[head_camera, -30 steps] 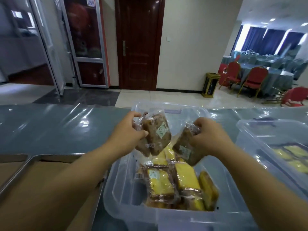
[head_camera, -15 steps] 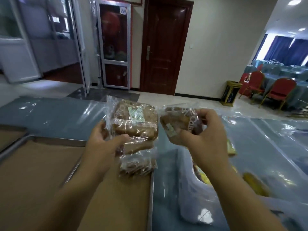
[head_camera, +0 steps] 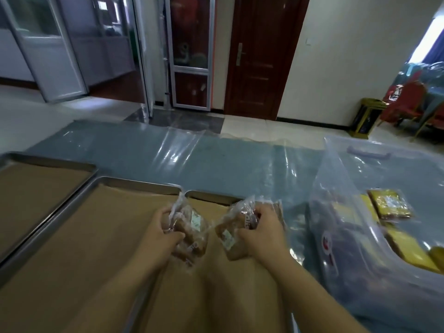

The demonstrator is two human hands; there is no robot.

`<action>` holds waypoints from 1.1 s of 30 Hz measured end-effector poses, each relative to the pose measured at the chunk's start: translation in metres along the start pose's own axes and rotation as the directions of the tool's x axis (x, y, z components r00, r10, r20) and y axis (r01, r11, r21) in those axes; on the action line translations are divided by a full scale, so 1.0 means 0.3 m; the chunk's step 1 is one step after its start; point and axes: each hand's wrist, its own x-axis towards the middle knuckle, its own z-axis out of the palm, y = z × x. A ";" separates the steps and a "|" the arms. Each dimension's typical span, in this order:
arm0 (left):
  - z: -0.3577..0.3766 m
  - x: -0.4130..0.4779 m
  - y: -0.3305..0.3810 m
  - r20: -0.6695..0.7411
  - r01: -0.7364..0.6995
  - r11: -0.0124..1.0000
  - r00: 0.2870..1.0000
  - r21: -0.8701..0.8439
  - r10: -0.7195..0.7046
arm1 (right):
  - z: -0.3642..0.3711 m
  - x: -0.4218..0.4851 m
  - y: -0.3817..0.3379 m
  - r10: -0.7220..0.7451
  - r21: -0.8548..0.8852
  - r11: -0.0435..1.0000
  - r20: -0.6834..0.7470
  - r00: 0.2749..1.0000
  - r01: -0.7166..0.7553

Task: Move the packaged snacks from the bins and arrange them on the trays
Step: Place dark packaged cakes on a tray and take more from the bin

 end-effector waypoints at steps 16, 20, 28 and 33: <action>0.171 0.389 -0.148 0.135 -0.301 0.819 0.953 0.489 0.270 | 0.284 0.297 0.154 0.229 0.192 0.939 0.267 0.936 -0.284; 0.183 0.401 -0.202 0.257 -0.397 0.711 0.918 0.581 0.302 | 0.292 0.250 0.234 0.143 -0.007 0.989 0.335 0.931 -0.150; 0.164 0.339 -0.300 0.395 -0.423 0.743 0.889 0.519 0.231 | 0.289 0.178 0.301 0.014 -0.134 0.991 0.157 0.987 0.007; 0.179 0.378 -0.312 0.401 -0.443 0.684 0.886 0.579 0.233 | 0.291 0.218 0.316 -0.027 -0.202 0.978 0.138 0.990 0.055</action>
